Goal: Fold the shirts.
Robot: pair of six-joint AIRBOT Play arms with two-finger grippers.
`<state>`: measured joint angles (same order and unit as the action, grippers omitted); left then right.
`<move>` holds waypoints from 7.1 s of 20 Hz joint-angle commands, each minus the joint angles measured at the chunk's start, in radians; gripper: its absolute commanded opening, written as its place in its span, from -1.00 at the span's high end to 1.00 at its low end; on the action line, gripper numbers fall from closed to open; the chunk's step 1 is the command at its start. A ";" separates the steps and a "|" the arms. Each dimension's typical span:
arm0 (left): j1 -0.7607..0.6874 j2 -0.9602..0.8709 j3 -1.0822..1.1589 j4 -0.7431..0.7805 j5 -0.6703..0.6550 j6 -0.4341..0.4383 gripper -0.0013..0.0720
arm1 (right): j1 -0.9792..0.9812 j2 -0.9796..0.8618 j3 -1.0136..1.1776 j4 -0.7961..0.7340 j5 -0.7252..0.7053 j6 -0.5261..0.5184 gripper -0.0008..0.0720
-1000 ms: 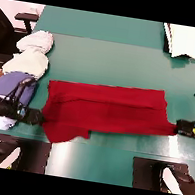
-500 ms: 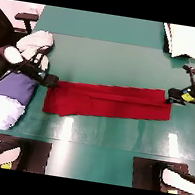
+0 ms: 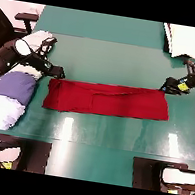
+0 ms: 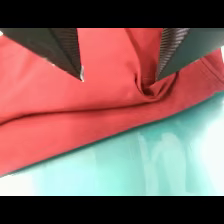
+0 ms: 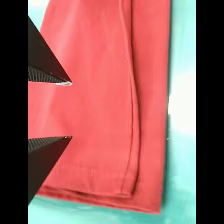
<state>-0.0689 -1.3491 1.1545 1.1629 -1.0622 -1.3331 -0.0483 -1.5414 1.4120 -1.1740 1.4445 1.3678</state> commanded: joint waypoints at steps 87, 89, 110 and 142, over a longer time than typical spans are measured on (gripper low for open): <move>0.076 0.252 0.278 0.023 0.025 -0.100 0.90 | 0.611 -0.329 0.005 0.518 -0.398 -0.034 0.90; 0.026 0.252 0.278 0.023 0.026 -0.110 0.90 | 0.595 -0.306 0.025 0.517 -0.397 -0.041 0.93; -0.276 0.252 0.278 0.028 0.127 -0.235 0.90 | -0.793 0.372 -0.388 0.100 -0.445 0.134 0.93; -0.276 0.252 0.278 0.034 0.131 -0.231 0.89 | -0.003 0.700 -0.471 -0.033 -0.401 0.130 0.93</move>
<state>-0.3447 -1.0969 1.4322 1.1976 -0.9535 -1.5639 -0.2073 -0.8463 0.9409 -1.2175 1.1072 1.5005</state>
